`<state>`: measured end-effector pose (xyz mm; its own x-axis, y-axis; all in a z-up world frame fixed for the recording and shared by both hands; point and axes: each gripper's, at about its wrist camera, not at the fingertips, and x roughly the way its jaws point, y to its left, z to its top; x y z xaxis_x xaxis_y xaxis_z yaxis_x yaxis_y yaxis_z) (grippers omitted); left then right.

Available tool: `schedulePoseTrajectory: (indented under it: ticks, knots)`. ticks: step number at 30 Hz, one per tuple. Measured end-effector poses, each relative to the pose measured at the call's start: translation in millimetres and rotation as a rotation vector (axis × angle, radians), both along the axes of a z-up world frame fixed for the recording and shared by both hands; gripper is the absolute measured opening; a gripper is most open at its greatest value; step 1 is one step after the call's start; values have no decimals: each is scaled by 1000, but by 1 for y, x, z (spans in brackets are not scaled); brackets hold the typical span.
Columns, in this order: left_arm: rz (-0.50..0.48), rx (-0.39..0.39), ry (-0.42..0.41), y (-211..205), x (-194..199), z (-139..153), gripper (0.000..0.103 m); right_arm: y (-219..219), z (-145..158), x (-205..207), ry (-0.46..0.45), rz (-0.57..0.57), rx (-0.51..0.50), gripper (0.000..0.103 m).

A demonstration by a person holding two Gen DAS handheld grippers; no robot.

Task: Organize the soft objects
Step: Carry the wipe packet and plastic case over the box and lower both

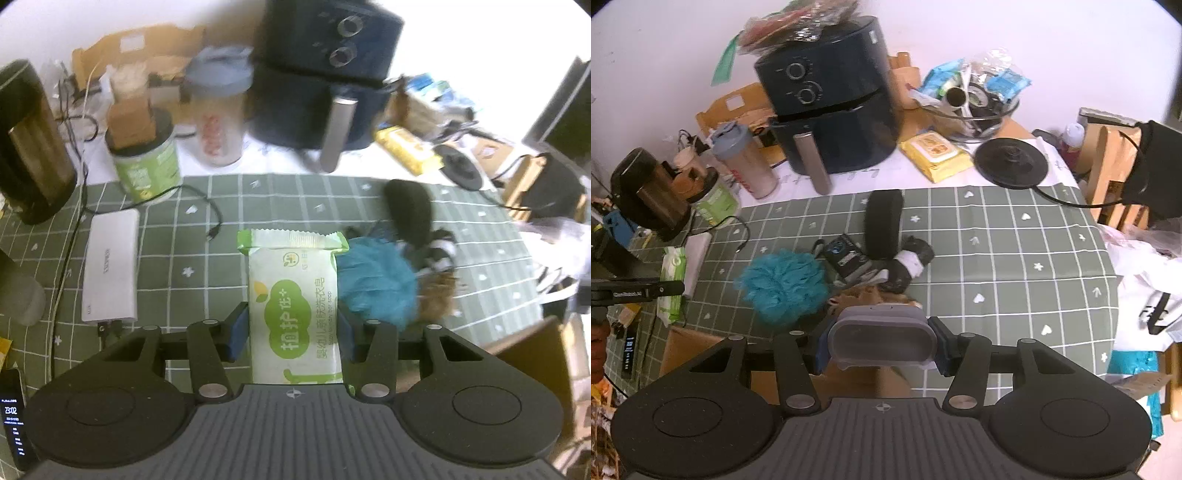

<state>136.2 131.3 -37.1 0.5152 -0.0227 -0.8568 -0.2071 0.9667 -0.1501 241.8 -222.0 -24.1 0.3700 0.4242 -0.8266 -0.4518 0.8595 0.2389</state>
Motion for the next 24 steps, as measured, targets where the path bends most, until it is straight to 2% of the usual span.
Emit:
schedulePoseTrajectory:
  ticks: [5, 12, 24]
  knots:
    - [-40, -34, -33, -18, -14, 19, 47, 7, 2, -10, 3, 21, 12, 55]
    - [-74, -79, -35, -42, -33, 28, 47, 13, 3, -25, 9, 42, 26, 55]
    - [-85, -141, 39, -69, -56, 8, 47, 21, -2, -54, 37, 69, 36, 55]
